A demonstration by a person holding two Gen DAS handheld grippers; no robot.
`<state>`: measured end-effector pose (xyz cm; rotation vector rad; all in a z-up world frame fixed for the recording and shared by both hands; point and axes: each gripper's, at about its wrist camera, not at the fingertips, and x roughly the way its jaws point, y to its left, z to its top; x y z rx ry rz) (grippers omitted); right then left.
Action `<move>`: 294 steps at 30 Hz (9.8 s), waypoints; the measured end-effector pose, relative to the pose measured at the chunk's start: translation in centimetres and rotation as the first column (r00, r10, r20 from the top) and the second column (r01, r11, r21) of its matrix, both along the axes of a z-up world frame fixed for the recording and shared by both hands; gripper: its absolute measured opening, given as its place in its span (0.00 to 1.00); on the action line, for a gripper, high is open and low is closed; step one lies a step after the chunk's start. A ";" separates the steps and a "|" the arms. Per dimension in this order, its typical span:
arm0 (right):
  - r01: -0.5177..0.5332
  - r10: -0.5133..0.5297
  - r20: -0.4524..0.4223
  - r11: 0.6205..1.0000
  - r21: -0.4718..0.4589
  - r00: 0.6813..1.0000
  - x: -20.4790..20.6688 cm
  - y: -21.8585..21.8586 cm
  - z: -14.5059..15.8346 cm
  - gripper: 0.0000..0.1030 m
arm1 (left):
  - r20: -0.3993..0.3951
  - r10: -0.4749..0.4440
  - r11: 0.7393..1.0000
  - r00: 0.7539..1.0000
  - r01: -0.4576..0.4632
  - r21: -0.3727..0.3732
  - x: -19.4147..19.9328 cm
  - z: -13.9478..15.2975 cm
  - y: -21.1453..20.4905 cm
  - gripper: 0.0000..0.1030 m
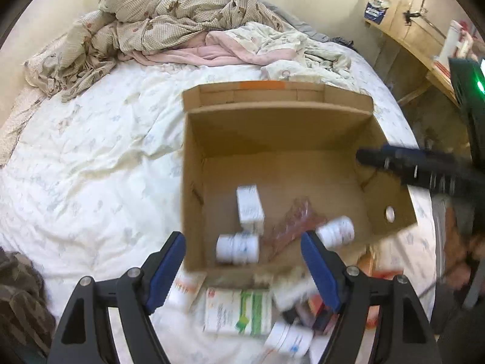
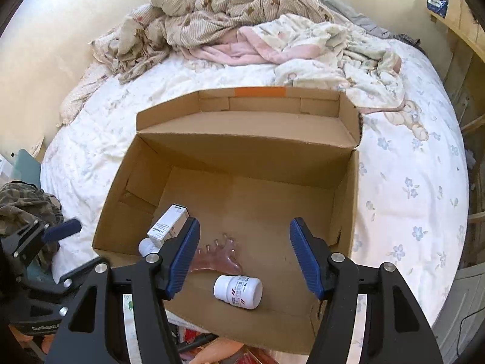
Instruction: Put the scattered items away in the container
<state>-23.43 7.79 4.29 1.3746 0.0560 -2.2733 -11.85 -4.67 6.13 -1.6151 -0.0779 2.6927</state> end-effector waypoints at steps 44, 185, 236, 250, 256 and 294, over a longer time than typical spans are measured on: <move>-0.138 0.102 0.308 0.986 0.097 0.946 9.9 3.2 -6.4 0.59 | 0.071 0.072 0.997 0.995 -0.074 0.035 5.8 -7.1 -0.5 0.77; 0.016 -0.019 -0.006 0.947 -0.321 1.000 2.1 2.5 3.4 0.26 | 0.036 0.270 0.902 0.962 -0.266 0.341 -5.5 0.5 -2.1 0.17; 0.095 -0.068 0.110 0.961 -0.258 0.992 3.7 3.3 3.4 0.70 | 0.005 0.201 0.972 0.979 -0.201 0.120 1.2 -0.2 -1.8 0.70; 0.060 -0.054 0.105 0.996 -0.060 0.993 7.9 6.8 1.0 0.70 | 0.091 0.251 0.933 0.964 -0.266 0.242 6.7 -5.7 -6.6 0.70; 0.071 -0.058 0.173 0.995 -0.072 0.983 7.9 7.6 -0.4 0.61 | 0.095 0.313 0.899 0.945 -0.328 0.292 6.8 -5.9 -7.9 0.70; -0.107 0.046 0.494 0.989 0.097 0.868 11.0 2.7 -10.1 0.50 | 0.243 0.058 0.998 0.968 -0.061 0.005 3.9 -13.1 0.1 0.81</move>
